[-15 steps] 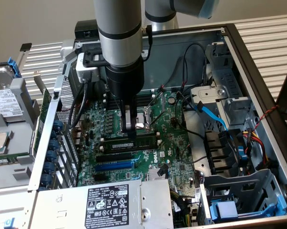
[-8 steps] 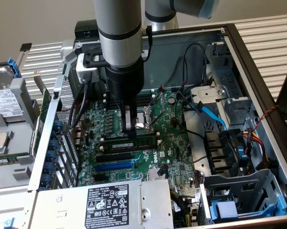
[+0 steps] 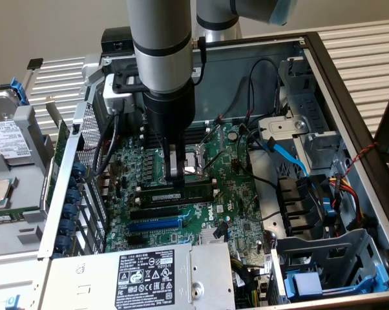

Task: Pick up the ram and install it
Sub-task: 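Press down the ram until it locks into place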

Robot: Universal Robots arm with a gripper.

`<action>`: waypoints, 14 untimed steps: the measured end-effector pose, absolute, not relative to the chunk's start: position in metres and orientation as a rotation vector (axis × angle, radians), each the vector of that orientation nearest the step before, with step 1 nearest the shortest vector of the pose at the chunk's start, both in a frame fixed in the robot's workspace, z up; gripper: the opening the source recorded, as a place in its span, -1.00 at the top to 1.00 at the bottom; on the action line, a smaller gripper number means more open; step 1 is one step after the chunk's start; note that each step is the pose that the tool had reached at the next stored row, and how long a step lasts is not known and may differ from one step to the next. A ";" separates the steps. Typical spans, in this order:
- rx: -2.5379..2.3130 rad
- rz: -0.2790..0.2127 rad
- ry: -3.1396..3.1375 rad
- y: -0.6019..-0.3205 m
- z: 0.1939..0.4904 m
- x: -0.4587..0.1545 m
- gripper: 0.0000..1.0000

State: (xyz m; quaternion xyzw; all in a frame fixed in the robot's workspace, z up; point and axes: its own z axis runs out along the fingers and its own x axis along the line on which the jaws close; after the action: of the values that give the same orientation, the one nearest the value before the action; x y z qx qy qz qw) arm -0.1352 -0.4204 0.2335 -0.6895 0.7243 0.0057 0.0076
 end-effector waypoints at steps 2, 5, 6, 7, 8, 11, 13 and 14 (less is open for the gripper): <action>-2.155 0.019 2.264 -0.420 0.233 -0.135 0.76; -2.155 0.021 2.264 -0.420 0.233 -0.136 0.76; -2.155 0.021 2.264 -0.420 0.233 -0.136 0.76; -2.155 0.021 2.264 -0.420 0.233 -0.136 0.76; -2.155 0.021 2.264 -0.421 0.233 -0.136 0.76; -2.155 0.021 2.264 -0.421 0.233 -0.136 0.76; -2.155 0.021 2.264 -0.422 0.233 -0.136 0.76; -2.155 0.021 2.264 -0.422 0.233 -0.136 0.76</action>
State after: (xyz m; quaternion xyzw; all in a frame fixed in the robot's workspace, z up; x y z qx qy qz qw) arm -0.1363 -0.4221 0.2331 -0.6895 0.7242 0.0068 0.0081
